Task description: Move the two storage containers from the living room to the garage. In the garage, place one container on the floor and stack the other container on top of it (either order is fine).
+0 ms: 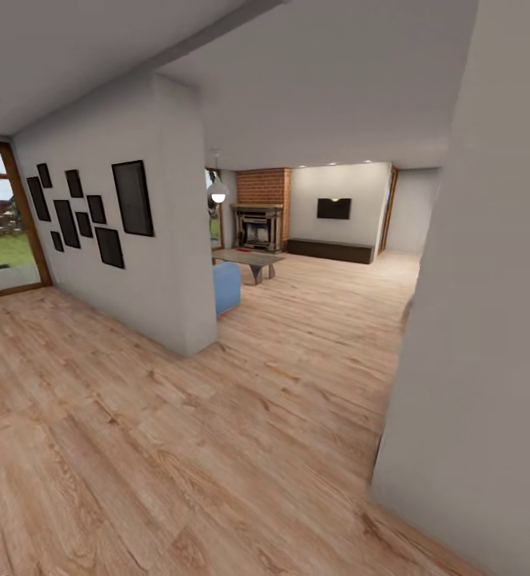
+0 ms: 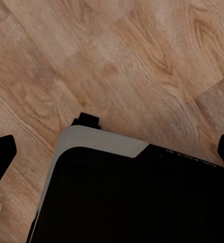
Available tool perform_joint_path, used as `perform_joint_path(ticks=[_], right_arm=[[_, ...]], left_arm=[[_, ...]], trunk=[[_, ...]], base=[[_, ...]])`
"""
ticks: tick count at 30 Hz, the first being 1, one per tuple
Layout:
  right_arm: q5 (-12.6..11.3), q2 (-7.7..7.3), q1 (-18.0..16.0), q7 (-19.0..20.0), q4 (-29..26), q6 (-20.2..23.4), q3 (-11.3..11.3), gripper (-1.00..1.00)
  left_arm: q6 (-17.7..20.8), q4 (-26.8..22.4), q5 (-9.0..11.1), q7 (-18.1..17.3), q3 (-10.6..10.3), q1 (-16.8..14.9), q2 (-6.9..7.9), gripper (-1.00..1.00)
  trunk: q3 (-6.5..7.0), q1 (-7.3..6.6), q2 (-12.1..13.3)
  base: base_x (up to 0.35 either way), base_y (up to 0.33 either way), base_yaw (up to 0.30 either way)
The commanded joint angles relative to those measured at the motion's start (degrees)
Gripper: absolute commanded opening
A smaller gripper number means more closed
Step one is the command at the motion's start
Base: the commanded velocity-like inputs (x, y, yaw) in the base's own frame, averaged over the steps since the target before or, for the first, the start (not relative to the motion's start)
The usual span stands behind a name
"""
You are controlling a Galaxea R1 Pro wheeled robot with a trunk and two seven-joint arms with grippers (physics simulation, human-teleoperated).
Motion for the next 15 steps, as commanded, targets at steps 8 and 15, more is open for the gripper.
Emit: perform_joint_path(ticks=[8, 15], right_arm=[[-0.53, -0.12, -0.06, 0.31, 0.18, -0.32, 0.48, 1.0], [-0.64, -0.24, -0.06, 0.66, 0.18, -0.34, 0.48, 1.0]], left_arm=[[-0.14, 0.03, 0.44, 0.08, -0.49, -0.05, -0.01, 1.0], [-0.14, 0.03, 0.44, 0.08, -0.49, -0.05, -0.01, 1.0]], trunk=[[-0.08, 0.04, -0.05], [-0.08, 0.04, -0.05]], base=[[0.326, 0.0, 0.209], [0.326, 0.0, 0.02]])
